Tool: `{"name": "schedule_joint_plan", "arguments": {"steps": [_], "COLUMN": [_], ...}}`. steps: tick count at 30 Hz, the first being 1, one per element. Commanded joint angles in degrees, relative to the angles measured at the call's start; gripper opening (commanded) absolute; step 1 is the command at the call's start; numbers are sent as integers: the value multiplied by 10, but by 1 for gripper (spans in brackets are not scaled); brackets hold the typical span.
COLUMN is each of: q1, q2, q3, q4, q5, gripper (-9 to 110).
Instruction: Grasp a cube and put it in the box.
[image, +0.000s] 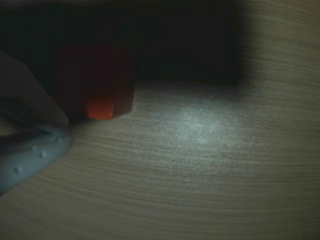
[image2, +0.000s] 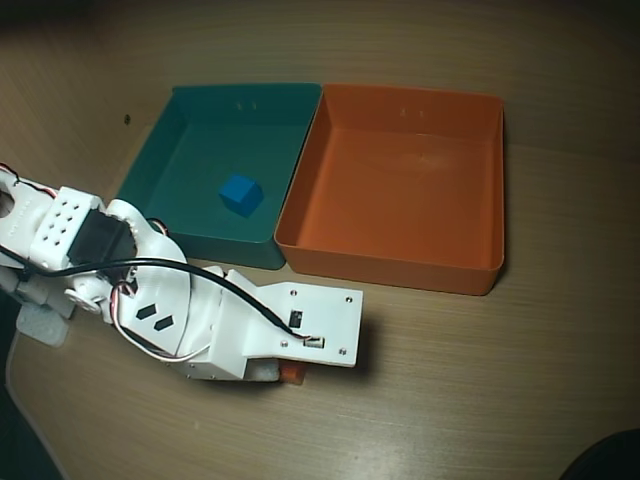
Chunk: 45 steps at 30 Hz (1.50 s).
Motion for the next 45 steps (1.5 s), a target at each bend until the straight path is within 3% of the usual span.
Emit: {"name": "schedule_joint_plan", "arguments": {"steps": [1, 6, 12, 45], "q1": [4, 15, 17, 11], "q2": [23, 23, 23, -62], "q3": [-8, -8, -9, -10], "q4": [-7, -8, -9, -11], "q5": [4, 4, 4, -6], "gripper": [10, 31, 44, 45]}}
